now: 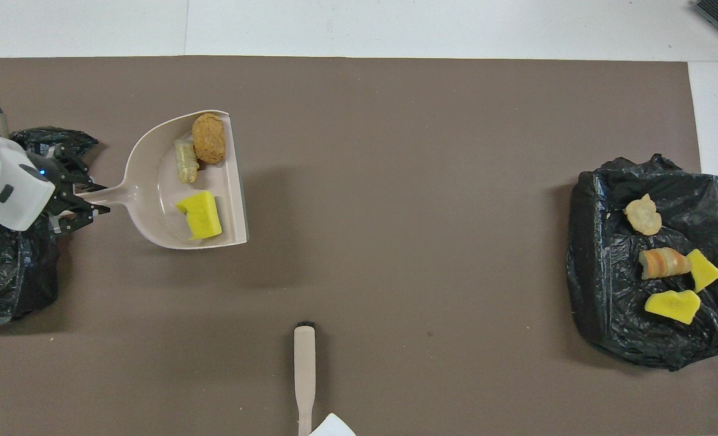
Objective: Sweep and dump trash in bin
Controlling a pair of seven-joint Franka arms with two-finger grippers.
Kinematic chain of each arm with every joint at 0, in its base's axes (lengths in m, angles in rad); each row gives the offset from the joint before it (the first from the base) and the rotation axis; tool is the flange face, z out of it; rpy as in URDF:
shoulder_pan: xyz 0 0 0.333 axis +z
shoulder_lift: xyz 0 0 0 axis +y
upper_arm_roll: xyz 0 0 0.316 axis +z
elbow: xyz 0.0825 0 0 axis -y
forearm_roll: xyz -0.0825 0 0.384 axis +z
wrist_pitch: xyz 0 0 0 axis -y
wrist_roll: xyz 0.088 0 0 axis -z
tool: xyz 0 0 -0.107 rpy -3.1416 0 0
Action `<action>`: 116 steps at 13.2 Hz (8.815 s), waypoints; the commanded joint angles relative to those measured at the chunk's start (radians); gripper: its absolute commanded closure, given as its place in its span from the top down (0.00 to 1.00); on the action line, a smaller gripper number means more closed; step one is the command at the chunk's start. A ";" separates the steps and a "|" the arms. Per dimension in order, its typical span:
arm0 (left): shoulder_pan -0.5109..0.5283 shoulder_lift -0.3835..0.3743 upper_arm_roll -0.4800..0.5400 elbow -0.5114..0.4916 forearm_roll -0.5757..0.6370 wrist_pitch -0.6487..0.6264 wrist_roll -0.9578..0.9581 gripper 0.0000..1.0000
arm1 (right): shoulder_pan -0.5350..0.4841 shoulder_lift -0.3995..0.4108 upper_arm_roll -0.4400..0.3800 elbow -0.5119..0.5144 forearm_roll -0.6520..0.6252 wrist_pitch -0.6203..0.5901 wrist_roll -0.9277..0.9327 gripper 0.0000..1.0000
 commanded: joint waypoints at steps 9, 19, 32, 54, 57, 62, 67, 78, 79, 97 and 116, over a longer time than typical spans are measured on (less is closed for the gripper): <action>0.258 0.050 0.003 0.224 0.168 -0.093 0.148 0.00 | -0.073 0.019 0.000 0.067 0.002 -0.029 0.016 0.66; 0.325 0.107 0.003 0.277 0.543 0.214 0.216 0.00 | -0.539 -0.287 -0.014 0.240 -0.024 -0.627 -0.353 0.82; 0.258 0.044 0.005 0.132 1.054 0.303 0.062 0.00 | -0.965 0.000 -0.012 0.828 -0.395 -0.893 -0.604 1.00; -0.021 -0.021 -0.006 0.086 1.344 -0.017 -0.318 0.00 | -1.039 0.002 -0.018 0.820 -0.391 -0.859 -0.650 1.00; -0.078 -0.021 -0.014 0.120 1.223 -0.154 -0.430 0.00 | -0.959 0.000 -0.096 0.820 -0.392 -0.859 -0.658 1.00; -0.201 -0.044 -0.017 0.103 1.030 -0.326 -0.775 0.00 | -0.749 0.000 -0.356 0.817 -0.378 -0.858 -0.659 1.00; -0.233 -0.059 -0.014 0.096 0.628 -0.375 -1.114 0.00 | -0.778 0.003 -0.348 0.822 -0.386 -0.871 -0.707 1.00; -0.414 -0.041 -0.029 0.069 0.282 -0.246 -1.648 0.00 | -0.808 0.022 -0.288 0.846 -0.392 -0.885 -0.707 1.00; -0.440 -0.035 -0.029 0.069 0.272 -0.235 -1.679 0.00 | -0.808 0.018 -0.288 0.843 -0.391 -0.885 -0.701 1.00; -0.721 0.203 -0.029 -0.006 0.146 0.130 -2.055 1.00 | -0.818 -0.009 -0.290 0.840 -0.383 -0.809 -0.711 1.00; -0.238 0.047 0.046 0.247 0.143 -0.129 -1.655 1.00 | -0.816 -0.011 -0.290 0.840 -0.383 -0.810 -0.768 1.00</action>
